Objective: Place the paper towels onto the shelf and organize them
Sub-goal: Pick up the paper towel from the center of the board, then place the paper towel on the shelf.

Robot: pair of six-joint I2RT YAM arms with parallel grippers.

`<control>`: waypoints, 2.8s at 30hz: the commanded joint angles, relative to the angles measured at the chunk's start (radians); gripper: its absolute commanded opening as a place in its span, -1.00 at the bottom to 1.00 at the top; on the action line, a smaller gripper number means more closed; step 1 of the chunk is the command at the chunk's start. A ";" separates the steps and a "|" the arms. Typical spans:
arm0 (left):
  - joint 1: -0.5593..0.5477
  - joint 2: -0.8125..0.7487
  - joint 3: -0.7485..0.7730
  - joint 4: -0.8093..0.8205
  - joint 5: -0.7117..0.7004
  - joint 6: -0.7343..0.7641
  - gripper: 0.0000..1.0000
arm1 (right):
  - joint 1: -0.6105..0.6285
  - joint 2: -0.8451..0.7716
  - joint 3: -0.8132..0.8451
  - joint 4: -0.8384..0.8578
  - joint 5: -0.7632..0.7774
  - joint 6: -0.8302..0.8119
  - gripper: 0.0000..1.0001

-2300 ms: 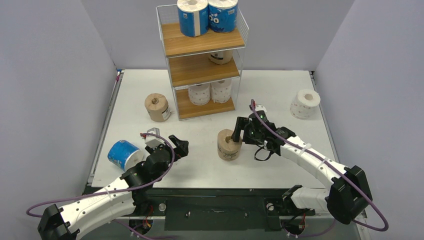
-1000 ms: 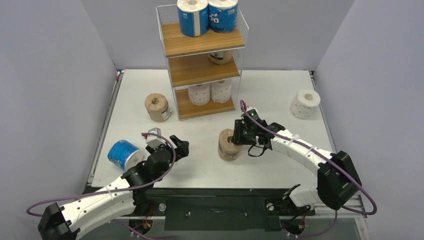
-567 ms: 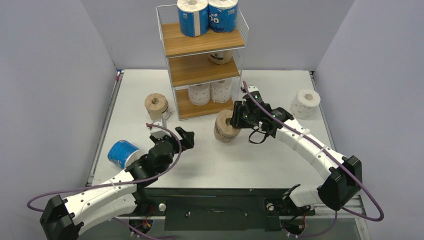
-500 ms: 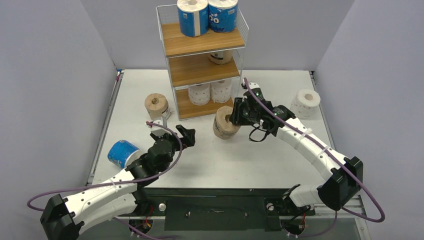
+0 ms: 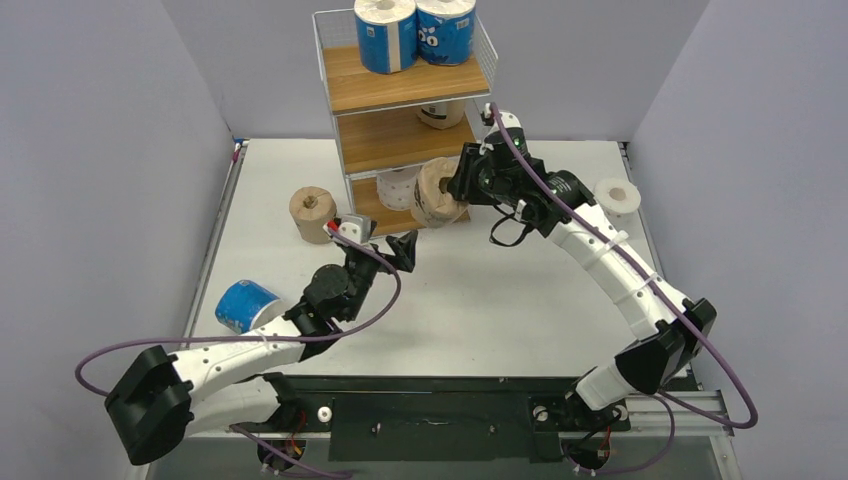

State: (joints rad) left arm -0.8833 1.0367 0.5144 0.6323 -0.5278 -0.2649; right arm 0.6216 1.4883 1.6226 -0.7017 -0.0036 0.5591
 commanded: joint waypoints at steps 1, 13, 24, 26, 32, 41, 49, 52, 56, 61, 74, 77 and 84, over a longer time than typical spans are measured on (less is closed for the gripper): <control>0.006 0.103 0.049 0.321 0.094 0.229 0.93 | -0.009 0.051 0.113 0.024 0.047 0.032 -0.40; 0.060 0.292 0.169 0.430 0.180 0.420 0.93 | -0.014 0.168 0.237 0.067 0.029 0.091 -0.38; 0.126 0.345 0.219 0.409 0.296 0.432 0.93 | -0.018 0.243 0.353 0.073 0.019 0.137 -0.37; 0.140 0.355 0.226 0.402 0.306 0.414 0.93 | -0.018 0.253 0.369 0.076 0.018 0.145 -0.37; 0.170 0.406 0.253 0.420 0.320 0.386 0.93 | -0.018 0.288 0.404 0.083 0.016 0.162 -0.37; 0.186 0.479 0.315 0.447 0.309 0.361 0.93 | -0.019 0.327 0.447 0.097 0.012 0.174 -0.35; 0.199 0.511 0.339 0.478 0.272 0.330 0.94 | -0.016 0.359 0.476 0.101 -0.024 0.189 -0.25; 0.204 0.519 0.350 0.482 0.256 0.326 0.96 | -0.017 0.364 0.479 0.102 -0.028 0.193 -0.17; 0.207 0.530 0.362 0.482 0.238 0.325 0.98 | -0.018 0.364 0.484 0.103 -0.032 0.194 -0.09; 0.214 0.541 0.371 0.474 0.208 0.324 0.98 | -0.021 0.358 0.485 0.102 -0.034 0.196 0.03; 0.231 0.552 0.415 0.427 0.150 0.300 1.00 | -0.039 0.331 0.489 0.104 -0.050 0.206 0.21; 0.233 0.553 0.430 0.412 0.150 0.301 1.00 | -0.041 0.317 0.486 0.105 -0.052 0.204 0.24; 0.247 0.571 0.458 0.391 0.133 0.299 1.00 | -0.052 0.272 0.452 0.114 -0.052 0.199 0.28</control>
State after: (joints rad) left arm -0.6628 1.5932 0.9070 1.0058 -0.3527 0.0425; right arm 0.5812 1.8408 2.0647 -0.6262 -0.0437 0.7574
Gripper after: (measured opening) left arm 0.998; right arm 0.636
